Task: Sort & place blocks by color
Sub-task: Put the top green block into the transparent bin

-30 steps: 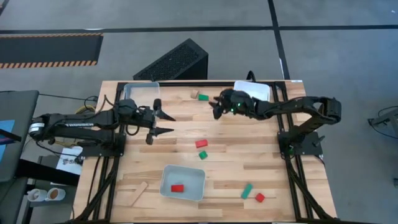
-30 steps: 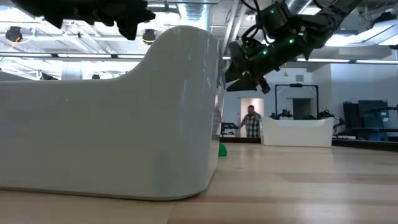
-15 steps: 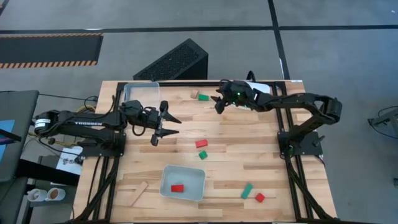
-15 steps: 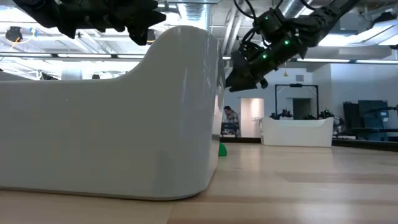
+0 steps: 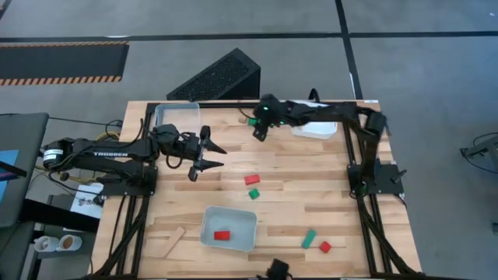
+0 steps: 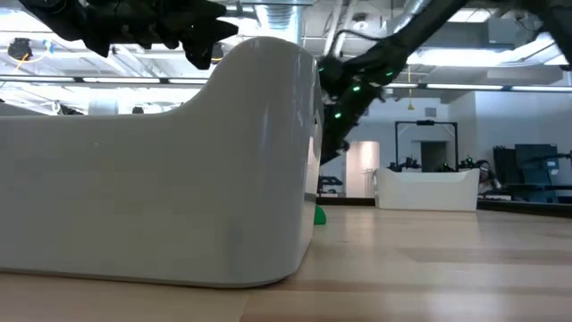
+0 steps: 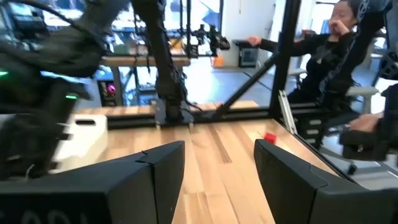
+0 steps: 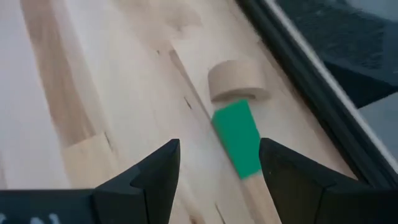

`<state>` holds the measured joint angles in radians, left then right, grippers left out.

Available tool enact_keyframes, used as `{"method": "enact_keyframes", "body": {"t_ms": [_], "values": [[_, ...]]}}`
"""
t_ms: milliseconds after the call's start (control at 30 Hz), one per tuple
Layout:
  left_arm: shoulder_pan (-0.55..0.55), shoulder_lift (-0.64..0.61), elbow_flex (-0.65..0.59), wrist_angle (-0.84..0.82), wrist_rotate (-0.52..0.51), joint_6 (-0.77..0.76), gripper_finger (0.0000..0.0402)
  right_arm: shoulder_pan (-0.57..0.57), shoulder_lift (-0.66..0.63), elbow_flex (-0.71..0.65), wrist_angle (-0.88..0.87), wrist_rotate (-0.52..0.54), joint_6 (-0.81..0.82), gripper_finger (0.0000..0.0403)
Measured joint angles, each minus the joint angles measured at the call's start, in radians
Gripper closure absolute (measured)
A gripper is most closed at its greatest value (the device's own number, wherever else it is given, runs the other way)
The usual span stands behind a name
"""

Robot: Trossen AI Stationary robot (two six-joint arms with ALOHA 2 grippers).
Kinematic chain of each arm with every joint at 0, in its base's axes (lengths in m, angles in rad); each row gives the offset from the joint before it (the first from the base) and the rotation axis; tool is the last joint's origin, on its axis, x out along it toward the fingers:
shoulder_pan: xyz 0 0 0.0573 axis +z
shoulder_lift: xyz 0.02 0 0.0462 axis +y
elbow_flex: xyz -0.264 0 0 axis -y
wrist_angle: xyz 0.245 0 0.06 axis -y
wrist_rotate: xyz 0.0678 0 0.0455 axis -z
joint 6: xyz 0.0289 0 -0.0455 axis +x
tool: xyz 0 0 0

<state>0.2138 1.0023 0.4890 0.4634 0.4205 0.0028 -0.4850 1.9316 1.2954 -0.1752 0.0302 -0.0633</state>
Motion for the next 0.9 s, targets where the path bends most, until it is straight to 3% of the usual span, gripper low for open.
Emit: {"method": "enact_keyframes", "body": {"t_ms": [200, 500, 767, 900], "values": [[0.000, 0.000, 0.000, -0.055, 0.015, 0.008, 0.0221, -0.030, 0.196, 0.278, -0.282, -0.030, -0.061, 0.0158], [0.000, 0.000, 0.000, -0.102, 0.015, 0.019, 0.0221, -0.056, 0.374, 0.628, -0.601, -0.067, -0.119, 0.0158], [0.000, -0.001, 0.000, -0.107, 0.014, 0.014, 0.0221, -0.088, 0.480, 0.837, -0.767, -0.096, -0.122, 0.0158], [0.000, -0.002, 0.000, -0.116, 0.013, 0.003, 0.0221, -0.081, 0.482, 0.875, -0.845, -0.095, -0.115, 0.0159]]}}
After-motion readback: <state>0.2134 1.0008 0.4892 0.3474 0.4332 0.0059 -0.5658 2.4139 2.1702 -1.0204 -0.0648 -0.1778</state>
